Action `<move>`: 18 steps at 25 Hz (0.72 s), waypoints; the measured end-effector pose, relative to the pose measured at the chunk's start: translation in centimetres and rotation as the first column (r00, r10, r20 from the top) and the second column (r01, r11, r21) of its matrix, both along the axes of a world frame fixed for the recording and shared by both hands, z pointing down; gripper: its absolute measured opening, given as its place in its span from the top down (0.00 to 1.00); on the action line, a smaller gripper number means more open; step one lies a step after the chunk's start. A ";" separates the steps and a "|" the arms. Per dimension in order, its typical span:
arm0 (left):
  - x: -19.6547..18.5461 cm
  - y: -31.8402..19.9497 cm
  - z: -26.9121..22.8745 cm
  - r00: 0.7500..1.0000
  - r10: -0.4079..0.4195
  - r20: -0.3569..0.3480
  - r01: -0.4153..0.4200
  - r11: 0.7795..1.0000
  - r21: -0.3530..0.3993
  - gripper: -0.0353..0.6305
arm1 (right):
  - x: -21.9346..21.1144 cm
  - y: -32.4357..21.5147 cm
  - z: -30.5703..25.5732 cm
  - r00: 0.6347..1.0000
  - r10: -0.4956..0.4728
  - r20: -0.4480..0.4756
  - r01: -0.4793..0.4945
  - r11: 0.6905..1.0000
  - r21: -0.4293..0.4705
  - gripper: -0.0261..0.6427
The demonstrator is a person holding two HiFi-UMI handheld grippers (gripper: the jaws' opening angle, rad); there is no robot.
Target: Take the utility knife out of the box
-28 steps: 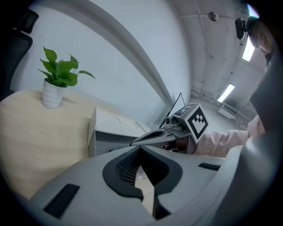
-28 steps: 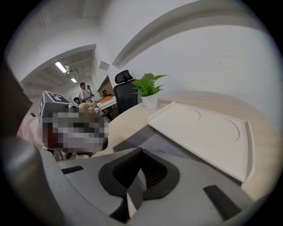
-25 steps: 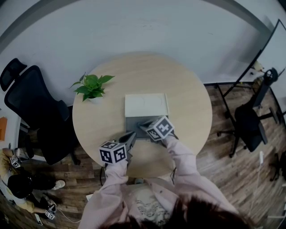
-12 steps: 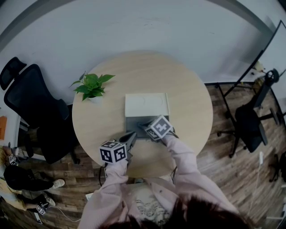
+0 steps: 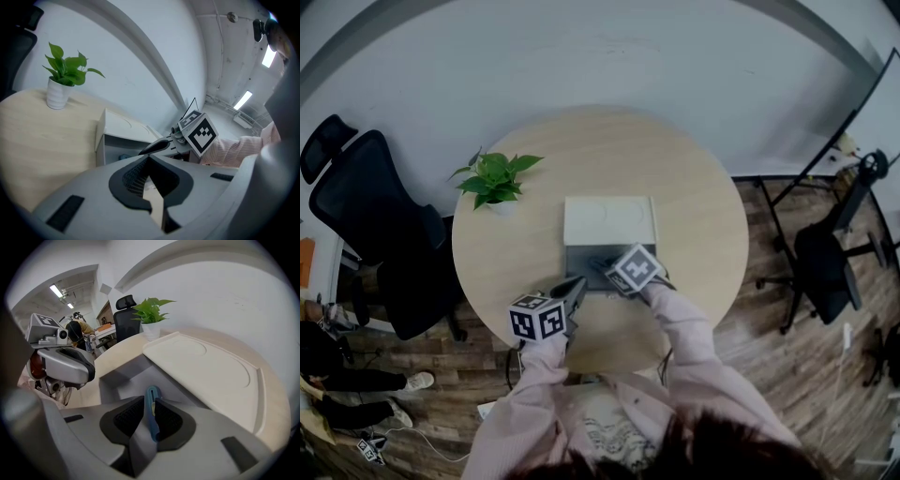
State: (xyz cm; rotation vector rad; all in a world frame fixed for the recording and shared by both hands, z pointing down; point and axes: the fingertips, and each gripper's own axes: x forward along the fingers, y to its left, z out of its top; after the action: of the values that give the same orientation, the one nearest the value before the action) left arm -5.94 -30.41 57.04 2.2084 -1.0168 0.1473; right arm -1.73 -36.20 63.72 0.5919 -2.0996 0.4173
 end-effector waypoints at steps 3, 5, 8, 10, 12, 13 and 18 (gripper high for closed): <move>0.0 0.0 0.2 1.000 -0.001 0.001 0.001 1.000 -0.004 0.94 | 0.1 -0.1 0.3 1.000 -0.002 -0.012 0.003 1.000 0.005 0.79; 0.0 0.0 0.3 1.000 0.000 0.002 0.000 1.000 -0.007 0.94 | 0.1 -0.1 0.6 1.000 -0.003 -0.019 0.004 1.000 0.005 0.77; -0.2 -0.1 0.5 1.000 -0.003 0.002 0.003 1.000 -0.014 0.94 | 0.2 -0.3 1.0 1.000 -0.002 -0.028 0.002 1.000 0.002 0.76; -0.4 -0.1 0.6 1.000 -0.008 0.002 0.008 1.000 -0.017 0.94 | -0.2 -0.1 0.9 1.000 -0.009 -0.019 0.009 1.000 -0.004 0.72; -0.4 -0.1 0.6 1.000 -0.011 0.001 0.011 1.000 -0.018 0.94 | -0.6 0.1 0.7 1.000 -0.018 -0.010 0.018 1.000 -0.006 0.71; -0.4 -0.1 0.6 1.000 -0.011 0.001 0.011 1.000 -0.019 0.94 | -0.5 0.1 0.8 1.000 -0.018 -0.015 0.018 1.000 -0.004 0.69; -0.5 0.0 0.9 1.000 -0.012 0.003 0.012 1.000 -0.028 0.94 | -0.7 0.4 1.2 0.999 -0.022 -0.024 0.021 1.000 -0.020 0.69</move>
State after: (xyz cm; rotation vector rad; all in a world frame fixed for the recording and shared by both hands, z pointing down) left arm -6.48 -30.38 57.97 2.1770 -1.0237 0.1581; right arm -2.43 -35.82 64.96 0.5598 -2.0742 0.4163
